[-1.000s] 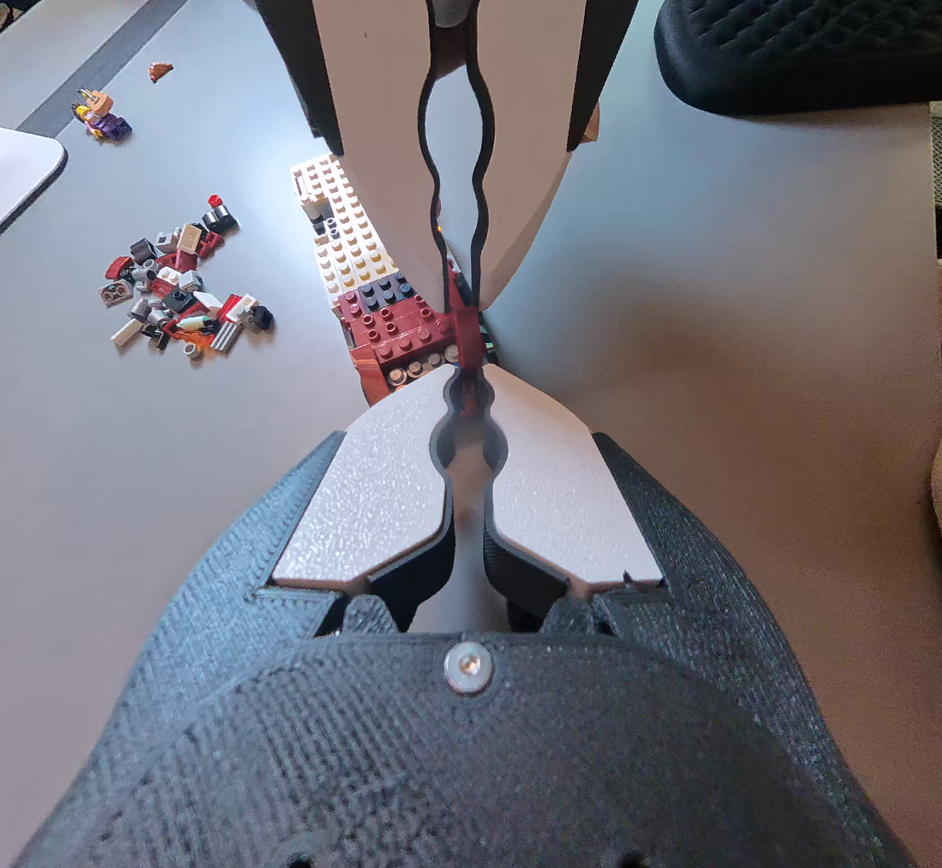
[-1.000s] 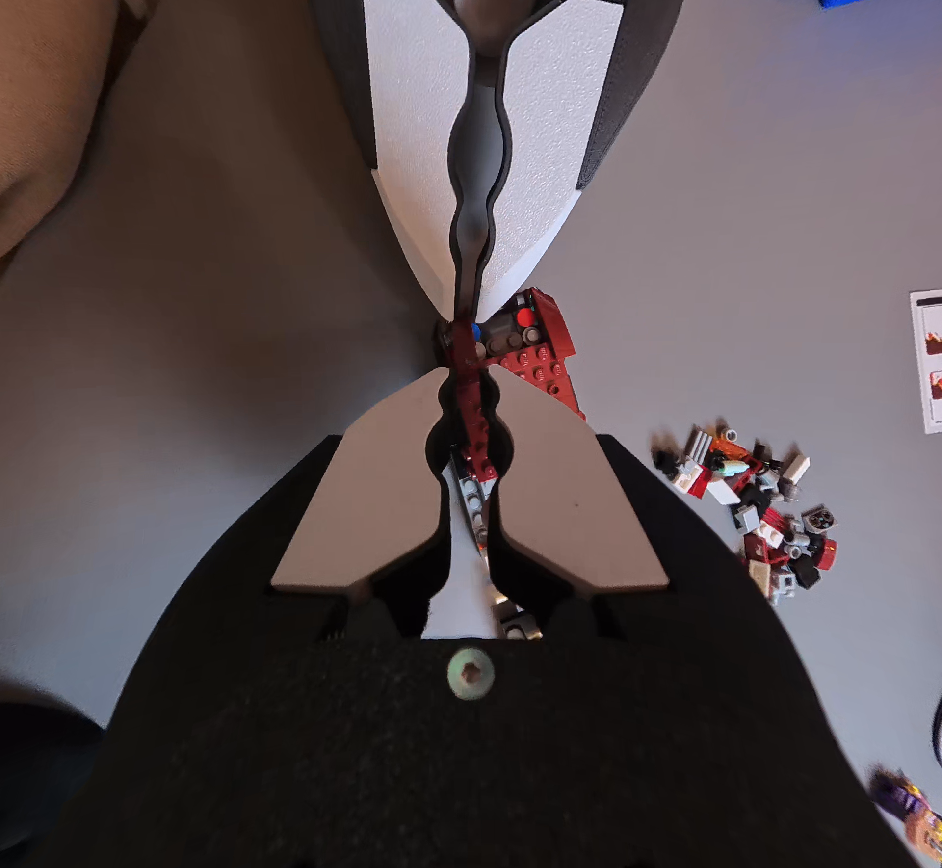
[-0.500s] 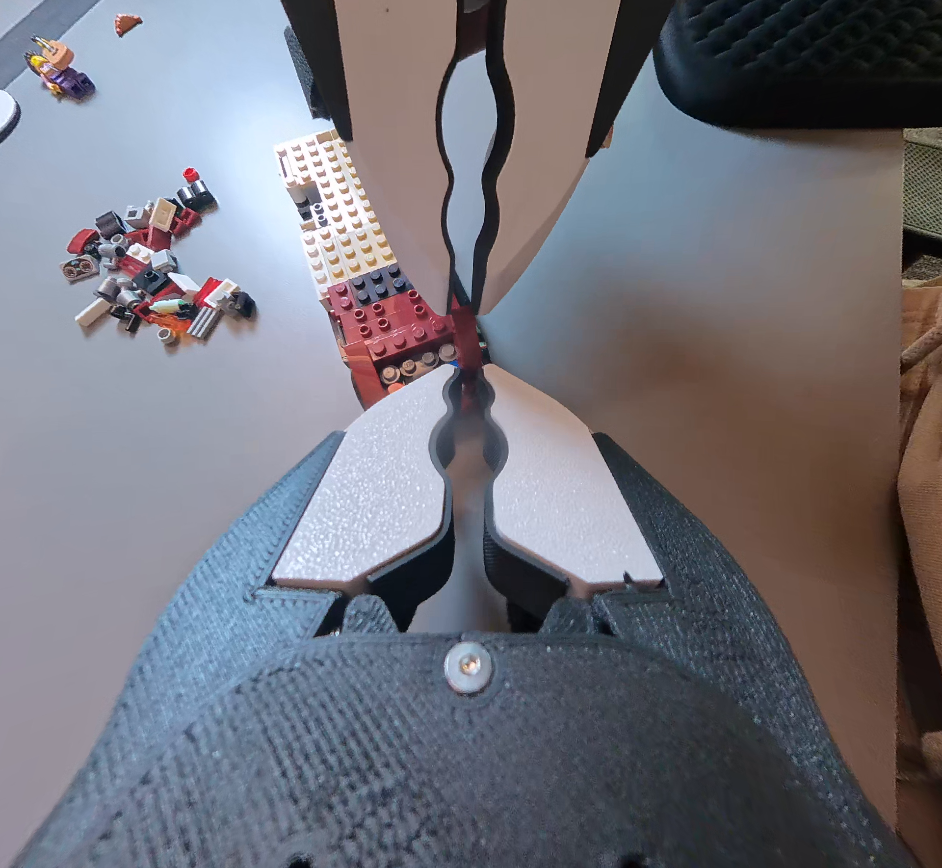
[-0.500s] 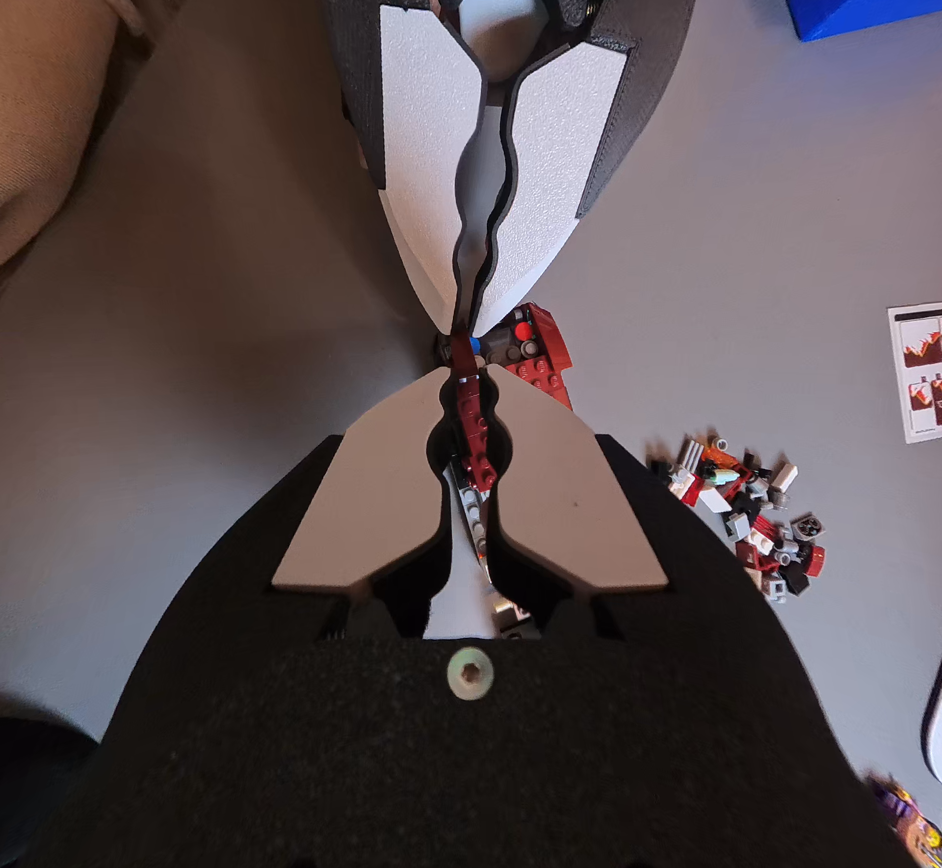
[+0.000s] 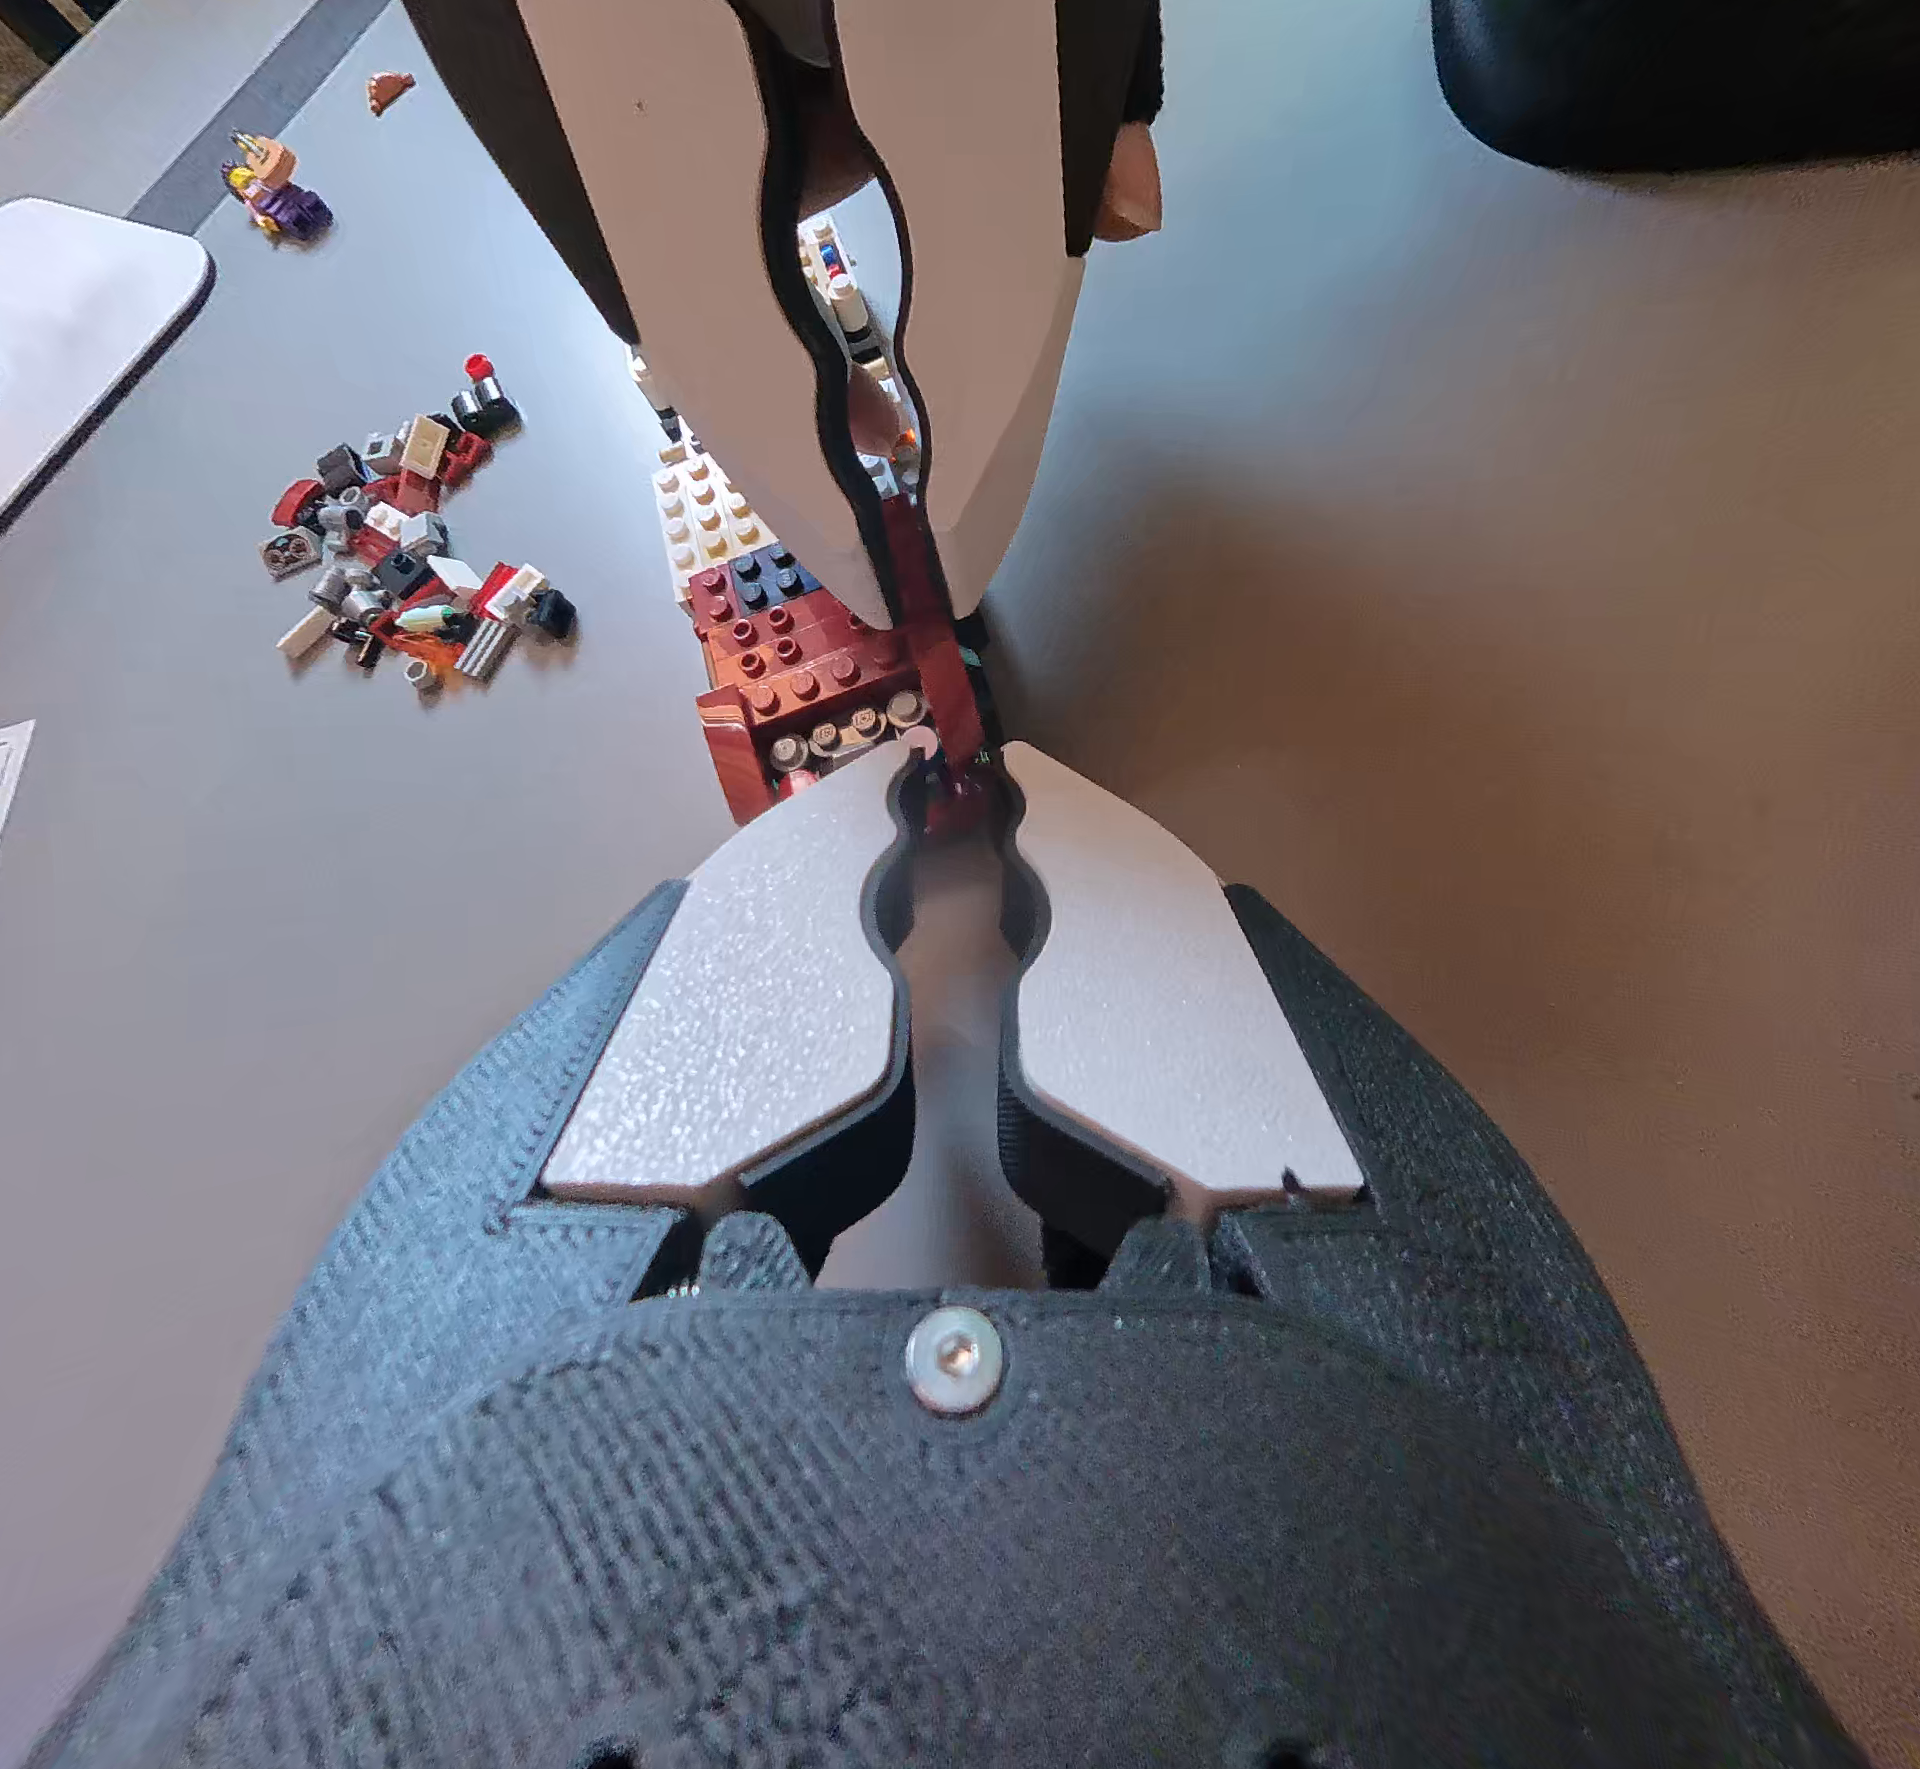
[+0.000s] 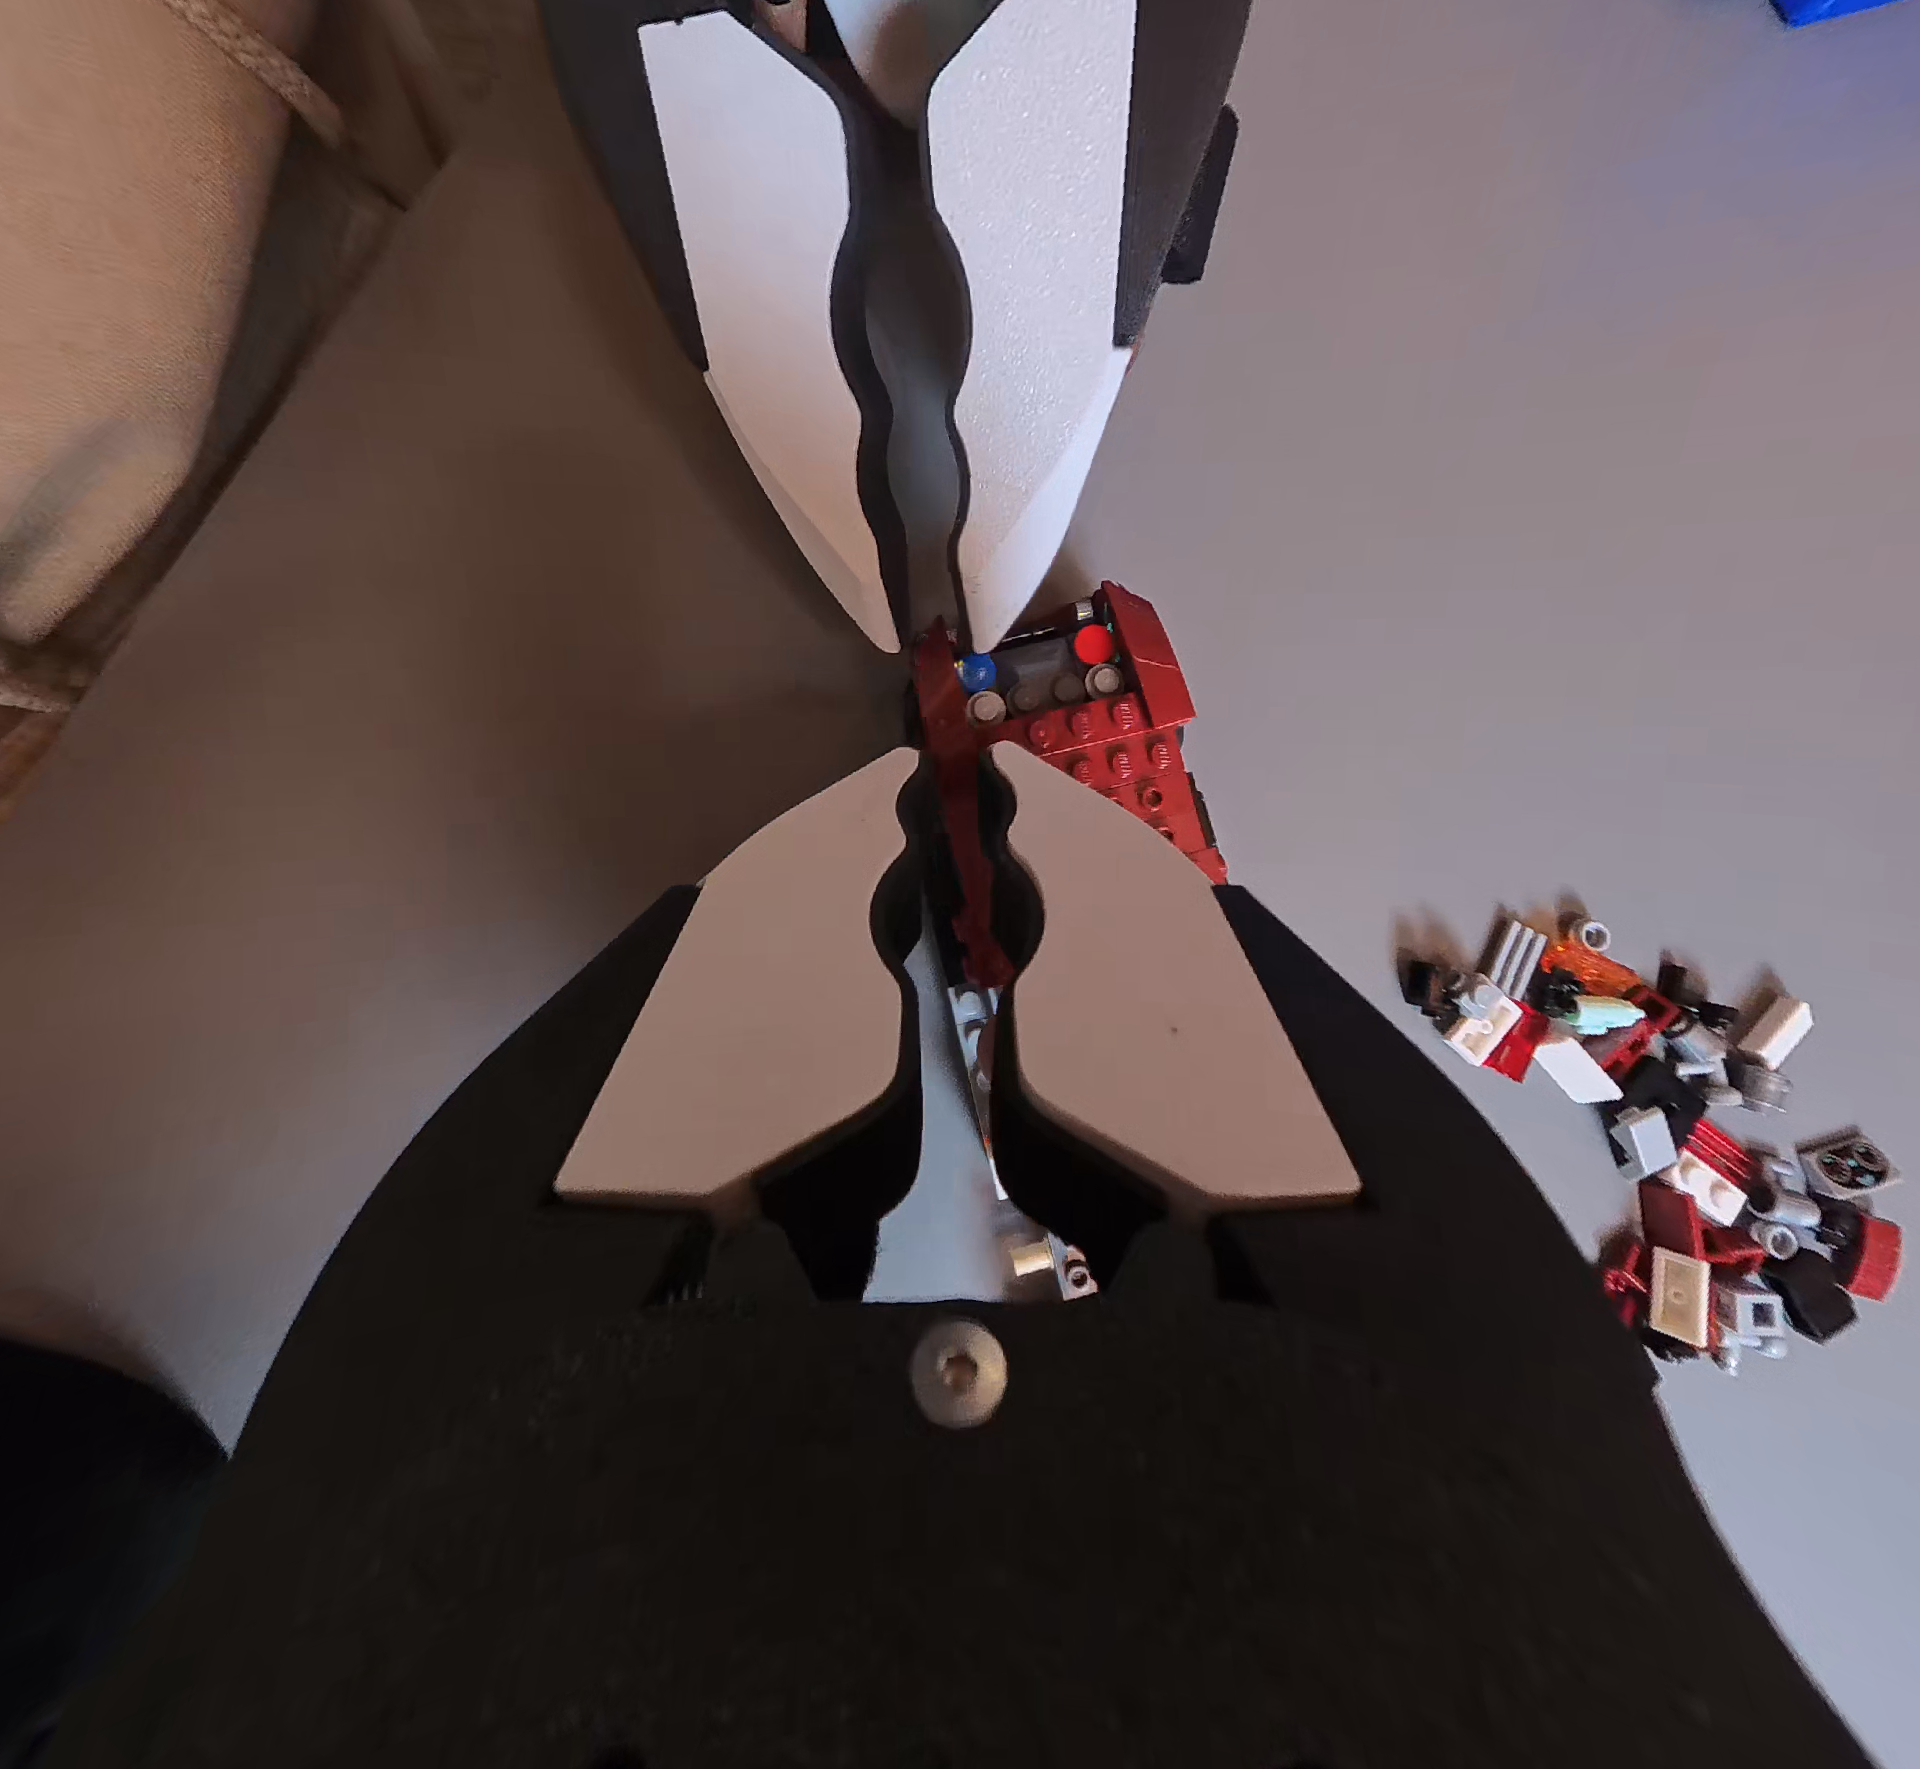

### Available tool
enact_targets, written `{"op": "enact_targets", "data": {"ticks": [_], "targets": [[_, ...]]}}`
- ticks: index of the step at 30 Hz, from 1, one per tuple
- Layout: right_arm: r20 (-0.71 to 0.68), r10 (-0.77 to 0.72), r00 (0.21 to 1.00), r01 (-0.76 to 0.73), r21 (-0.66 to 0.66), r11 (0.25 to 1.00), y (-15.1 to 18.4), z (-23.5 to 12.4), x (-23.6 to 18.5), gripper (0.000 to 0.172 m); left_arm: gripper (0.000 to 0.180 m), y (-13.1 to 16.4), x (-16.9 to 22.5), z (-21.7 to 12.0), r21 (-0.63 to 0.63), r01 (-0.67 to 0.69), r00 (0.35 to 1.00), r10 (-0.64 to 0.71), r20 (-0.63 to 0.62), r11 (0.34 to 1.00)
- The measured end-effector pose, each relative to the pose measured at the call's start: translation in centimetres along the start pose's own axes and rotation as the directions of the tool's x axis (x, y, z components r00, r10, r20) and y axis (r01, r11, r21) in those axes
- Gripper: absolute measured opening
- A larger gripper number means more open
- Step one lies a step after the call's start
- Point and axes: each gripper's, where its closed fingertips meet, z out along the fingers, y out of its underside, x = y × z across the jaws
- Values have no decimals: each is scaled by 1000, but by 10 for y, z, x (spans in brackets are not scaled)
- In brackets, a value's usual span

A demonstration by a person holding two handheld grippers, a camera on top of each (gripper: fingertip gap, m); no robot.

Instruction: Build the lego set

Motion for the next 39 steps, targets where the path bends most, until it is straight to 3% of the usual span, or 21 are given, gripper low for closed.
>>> {"op": "enact_targets", "data": {"ticks": [21,39], "targets": [[-24,25,999,-25,-3,1000,-9,-8,3,8,8,-2,-1,2,1,-20,1000,20,-7,1000],[-26,-33,999,29,-112,993,-7,0,4,8,8,-2,-3,1,30,121,990,-119,-77,992]]}}
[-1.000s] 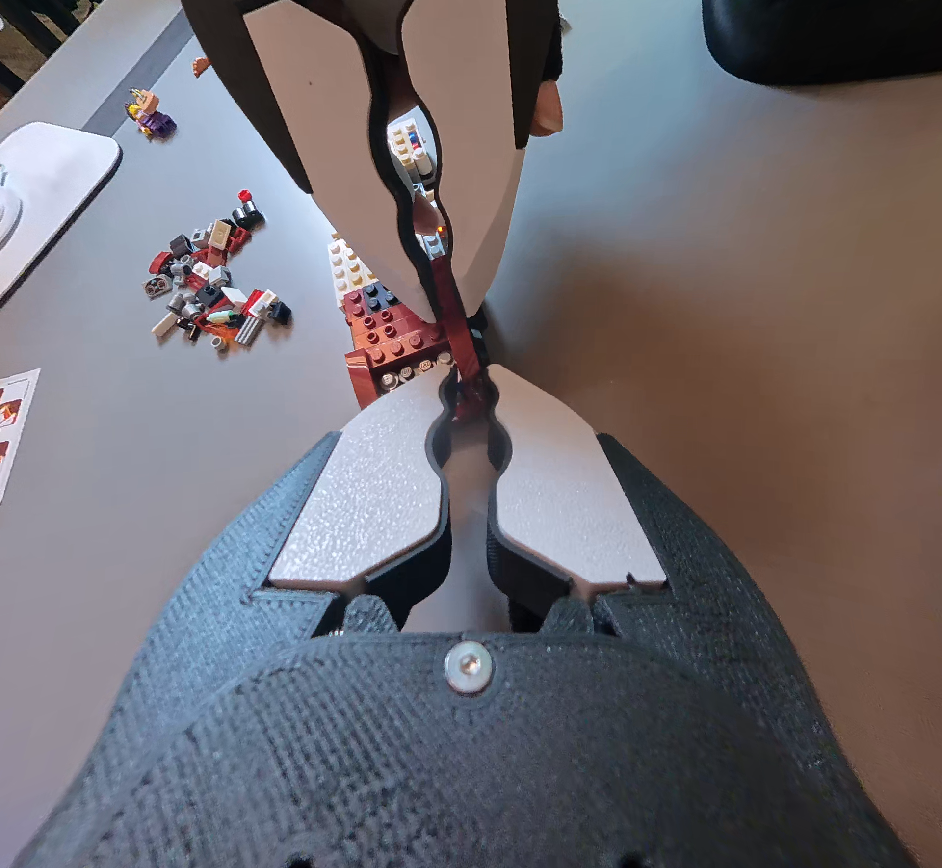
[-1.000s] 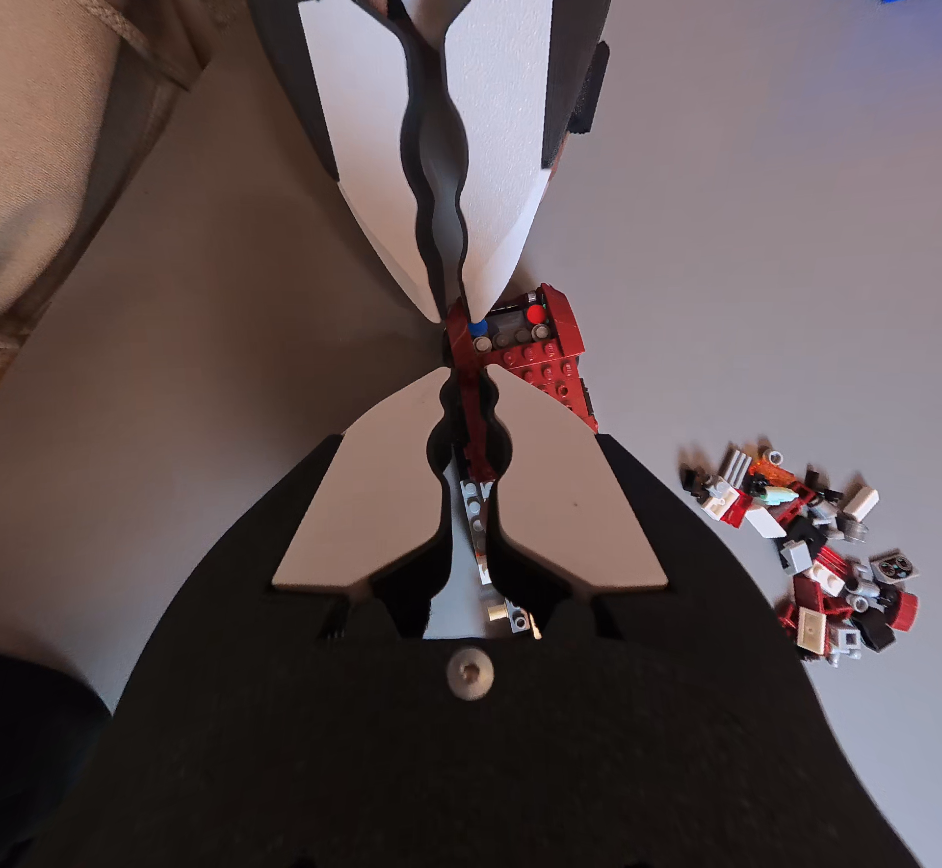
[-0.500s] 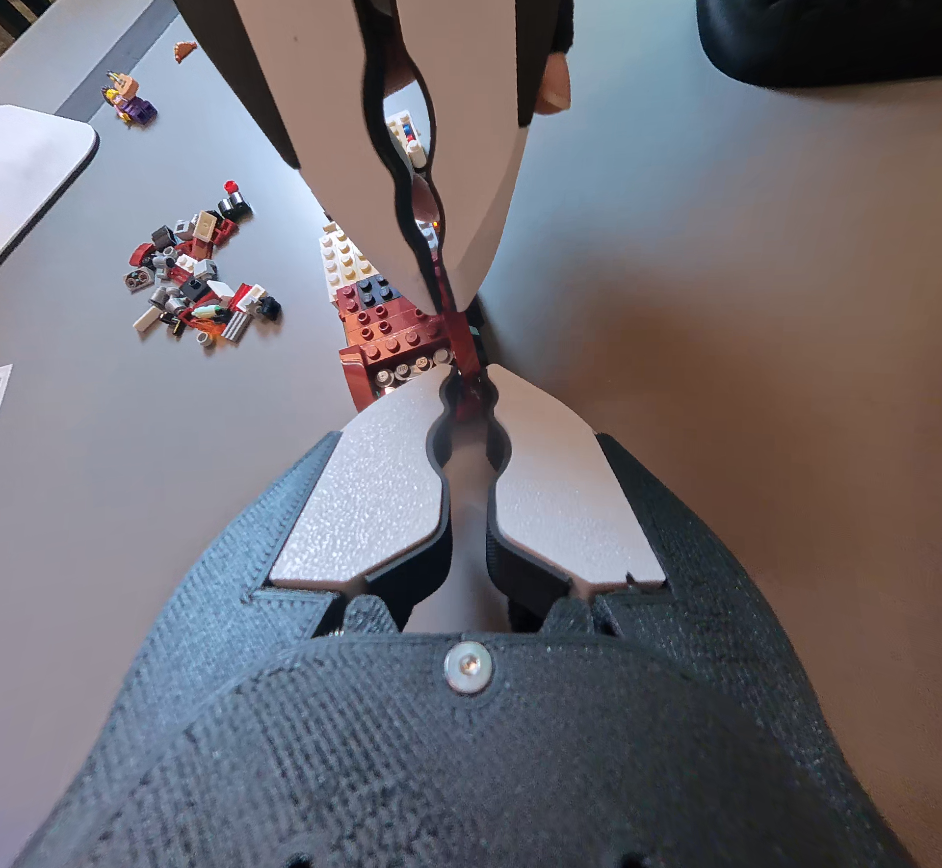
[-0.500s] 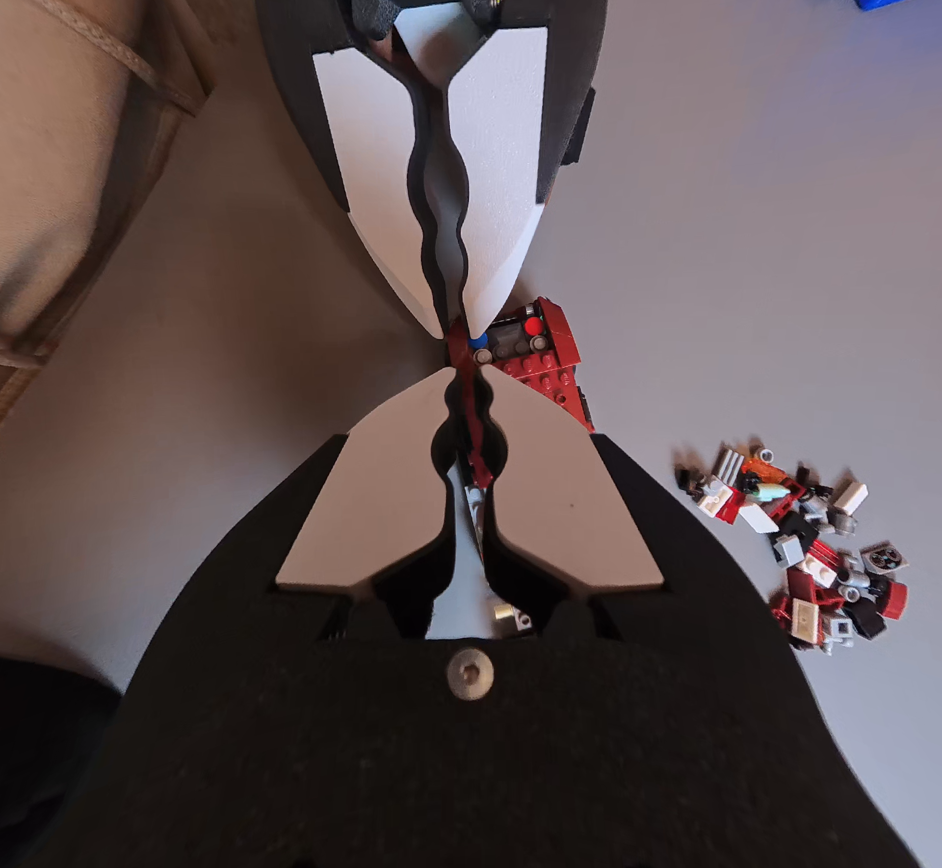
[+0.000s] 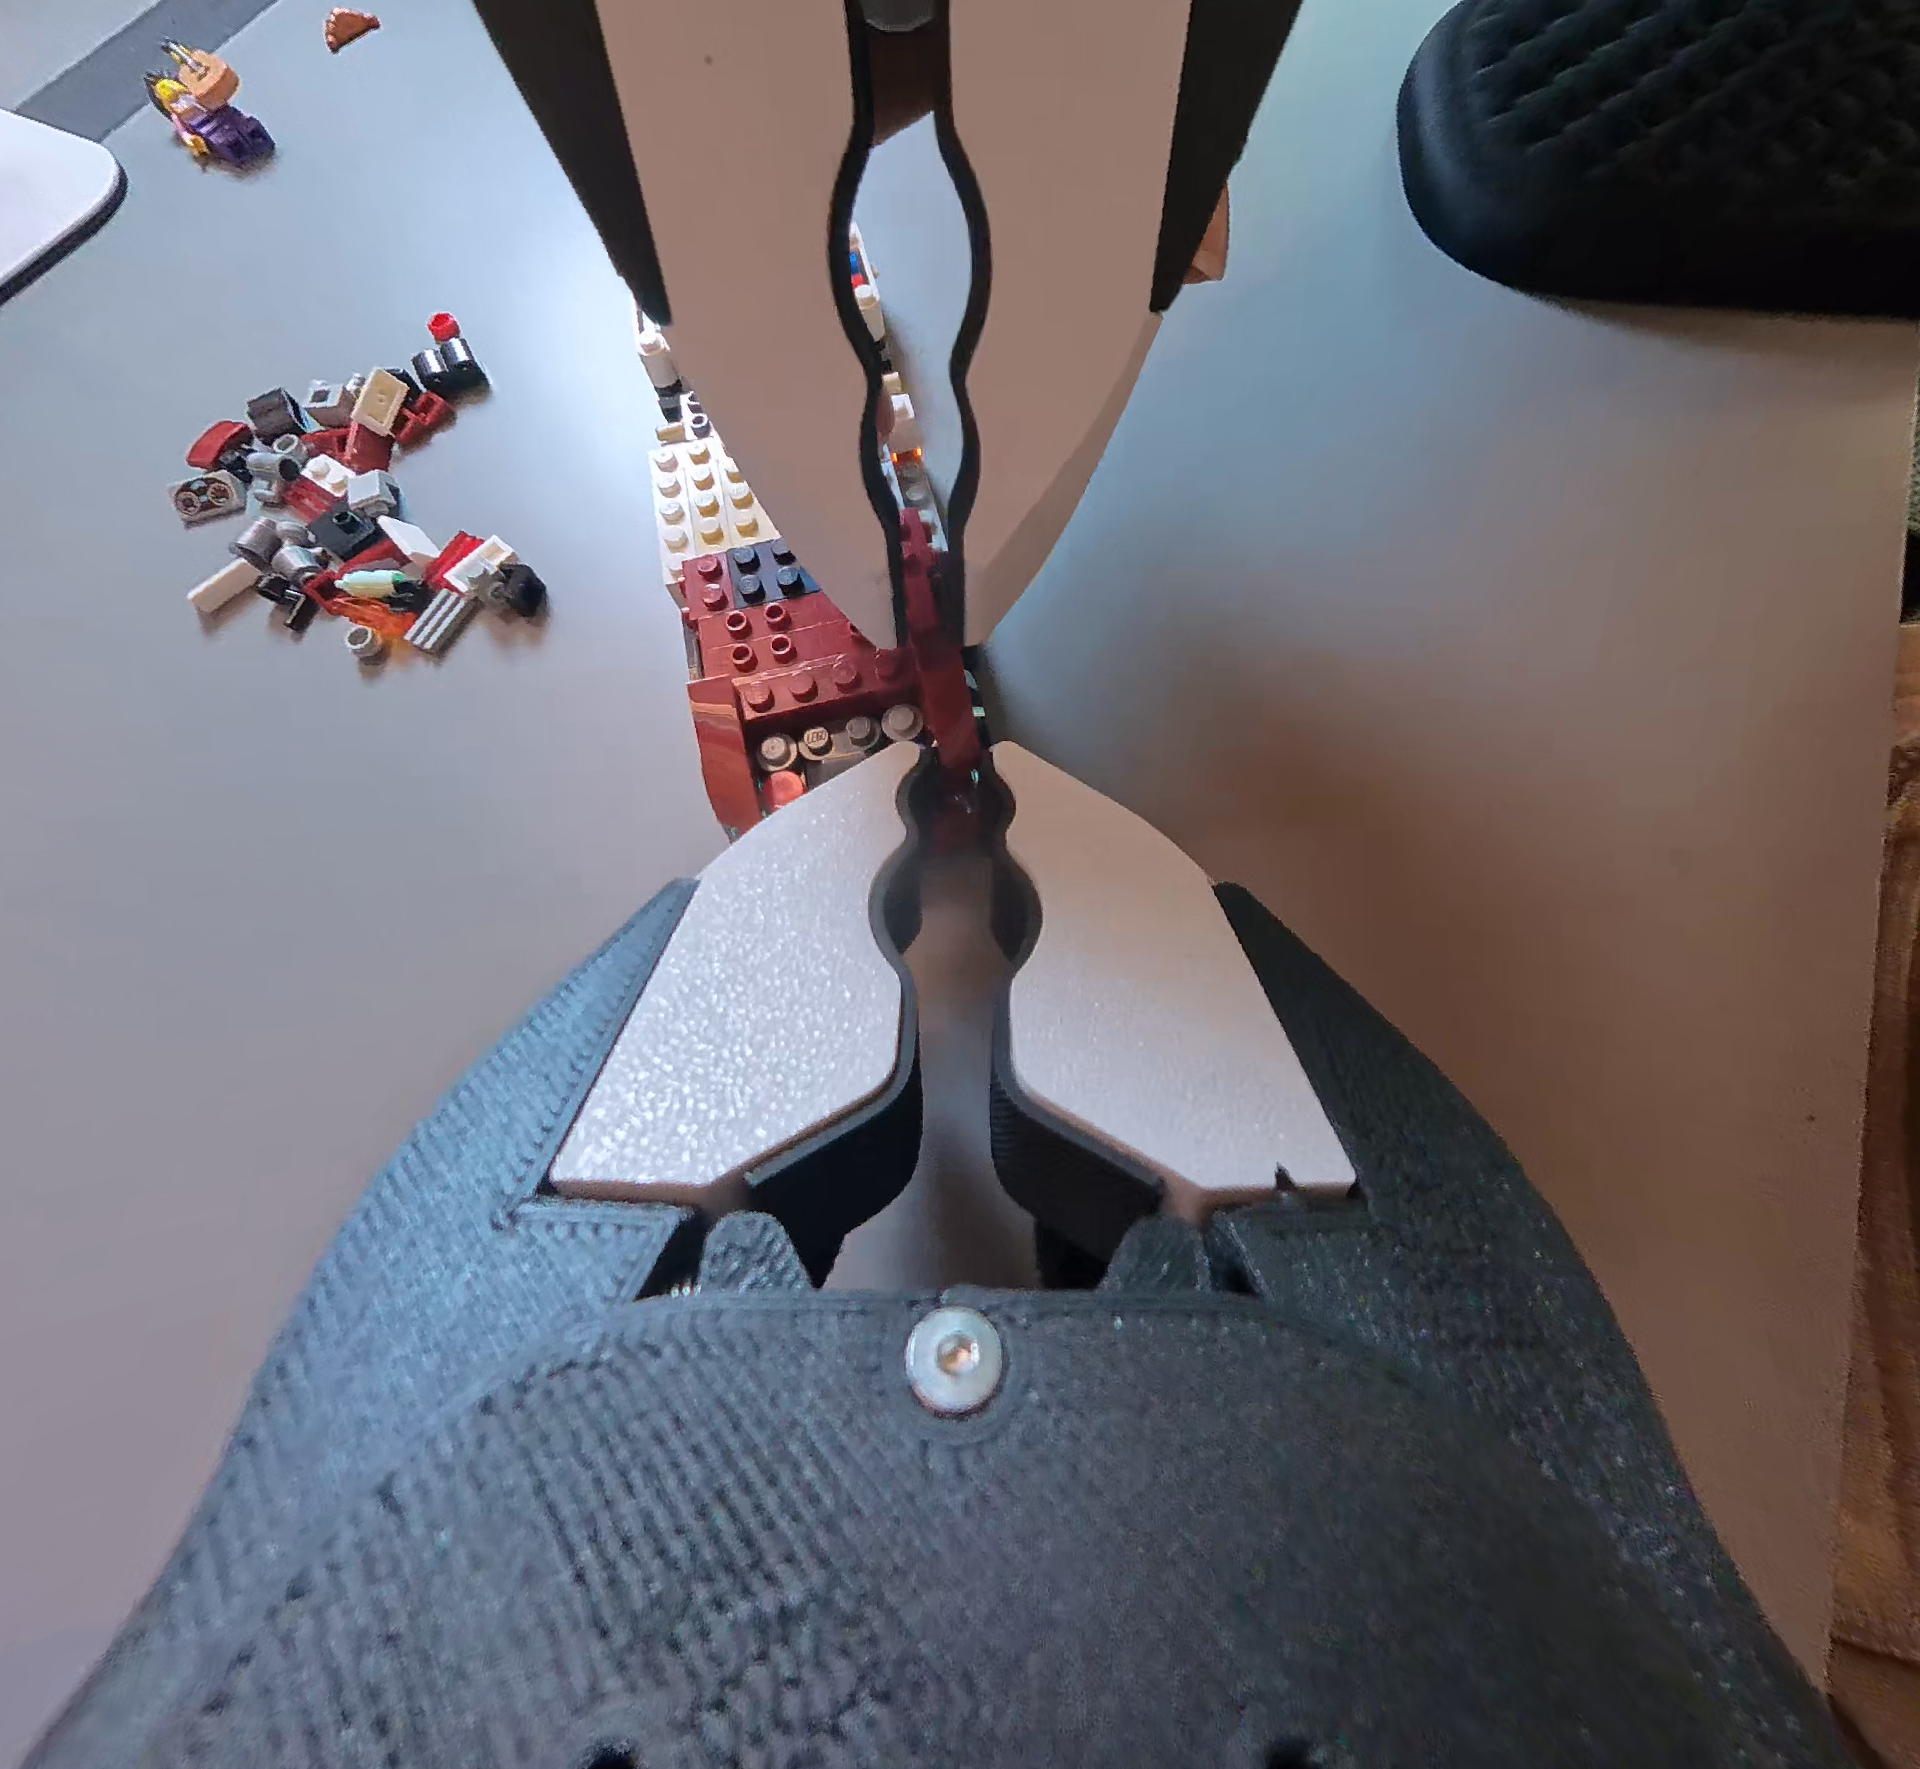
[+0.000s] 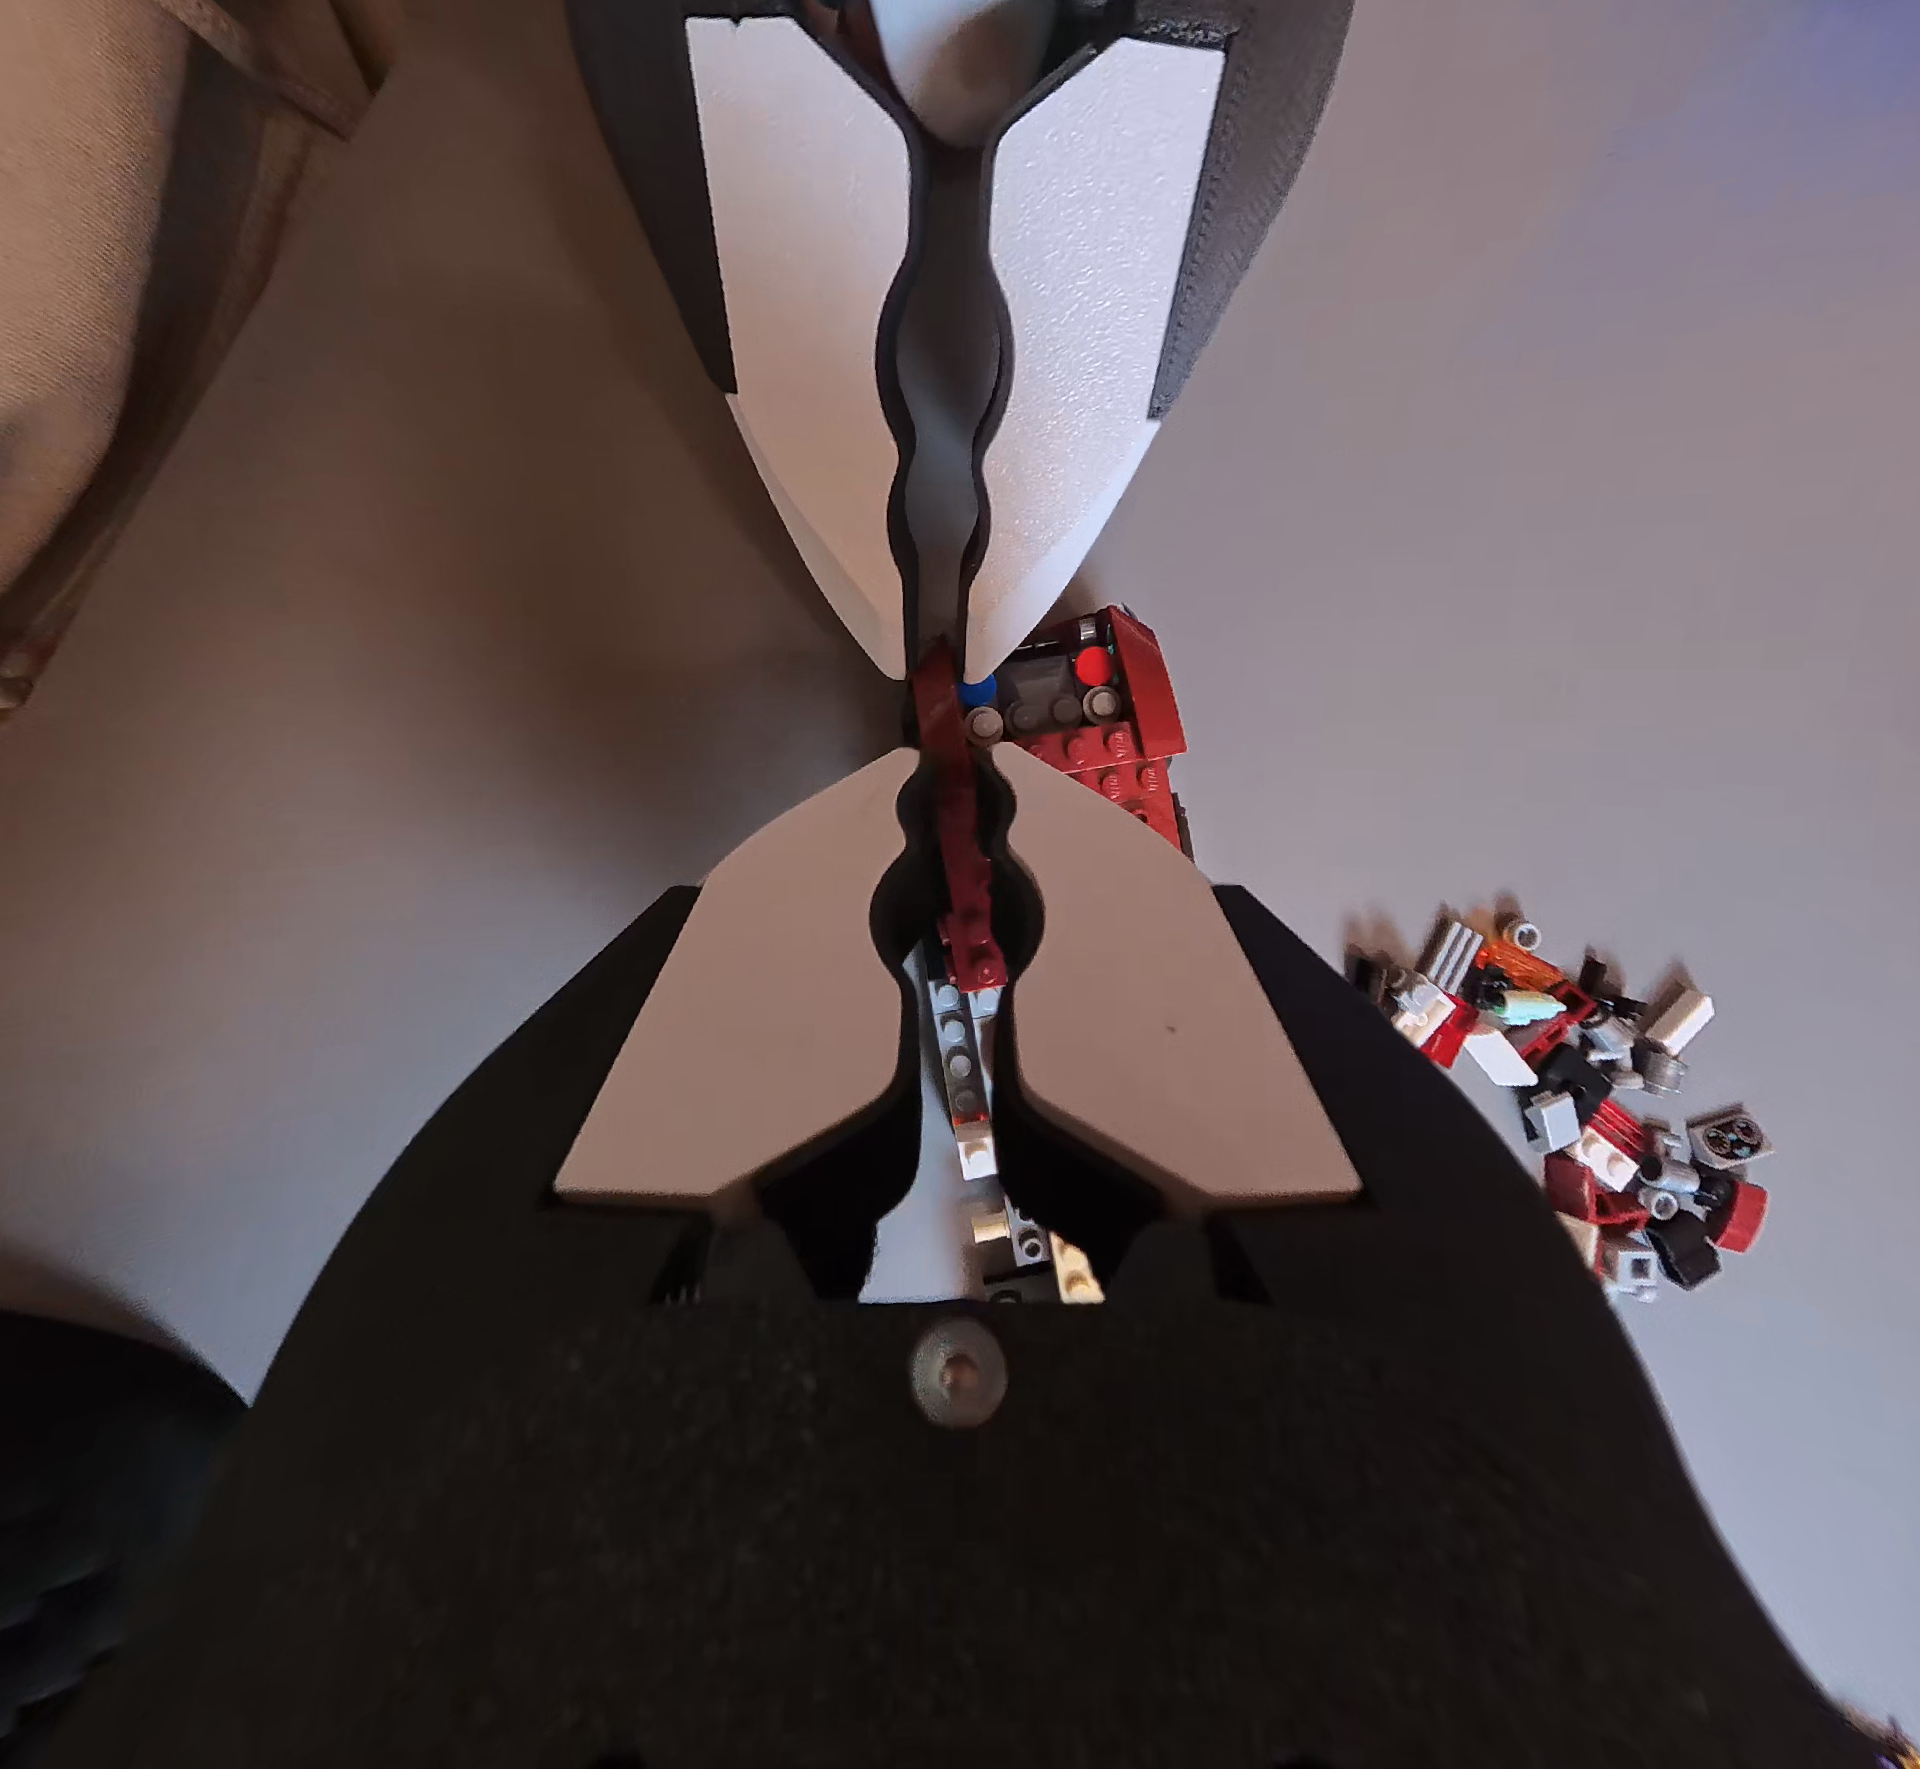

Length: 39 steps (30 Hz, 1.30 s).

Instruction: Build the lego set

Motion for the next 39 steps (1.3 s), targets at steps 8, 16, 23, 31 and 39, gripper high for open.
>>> {"op": "enact_targets", "data": {"ticks": [8,16,23,31,39], "targets": [[1,-14,1000,14,-25,1000,1,3,2,7,10,-3,-1,-2,27,37,999,-36,-15,999],[54,26,998,-23,-68,997,1,4,3,6,18,-9,4,-7,17,-226,968,222,119,974],[87,61,994,-52,-99,994,0,5,6,6,14,-4,-1,-1,-32,-259,950,261,169,965],[87,91,992,-84,-76,994,0,6,9,7,15,-4,-4,-1,-29,-191,971,193,140,981],[2,55,999,-55,-32,998,-1,-5,10,7,17,-5,-8,0,-34,-138,985,141,97,990]]}}
